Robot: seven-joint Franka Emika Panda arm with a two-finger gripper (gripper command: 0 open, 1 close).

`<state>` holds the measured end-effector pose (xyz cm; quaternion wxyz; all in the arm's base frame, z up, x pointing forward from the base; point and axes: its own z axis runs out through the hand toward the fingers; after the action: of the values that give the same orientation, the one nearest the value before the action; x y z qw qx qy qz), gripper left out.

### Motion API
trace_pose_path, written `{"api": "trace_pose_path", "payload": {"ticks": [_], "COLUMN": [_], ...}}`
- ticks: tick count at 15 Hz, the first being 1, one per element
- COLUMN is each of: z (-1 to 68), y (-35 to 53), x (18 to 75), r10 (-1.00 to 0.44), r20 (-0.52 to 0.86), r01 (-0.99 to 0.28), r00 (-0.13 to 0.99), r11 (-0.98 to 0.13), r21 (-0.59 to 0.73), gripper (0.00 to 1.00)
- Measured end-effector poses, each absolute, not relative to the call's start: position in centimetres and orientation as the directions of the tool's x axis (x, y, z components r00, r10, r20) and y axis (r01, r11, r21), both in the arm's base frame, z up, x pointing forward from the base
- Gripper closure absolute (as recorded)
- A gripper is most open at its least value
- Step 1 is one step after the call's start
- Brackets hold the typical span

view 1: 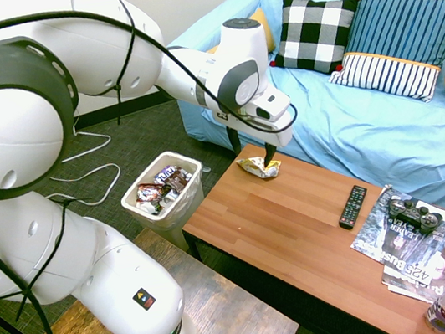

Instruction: Throw the chip bag in the trash bin

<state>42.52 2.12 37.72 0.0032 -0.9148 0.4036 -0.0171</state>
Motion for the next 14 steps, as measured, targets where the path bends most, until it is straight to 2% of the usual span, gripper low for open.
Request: {"api": "trace_pose_path", "payload": {"ticks": [6,11,14], "z": [36.0,29.5,25.1], "y": [2.1,6.7,9.4], "x": [46.4,54.4,58.6], "r10": [-0.765,-0.801,-0.850], "r20": [0.027,-0.064,-0.098], "r01": [-0.763,-0.803,-0.852], "r00": [0.643,0.595,0.517], "r11": [-0.643,-0.595,-0.523], "r21": [-0.071,-0.019,0.040], "gripper": [0.00,0.00,0.00]}}
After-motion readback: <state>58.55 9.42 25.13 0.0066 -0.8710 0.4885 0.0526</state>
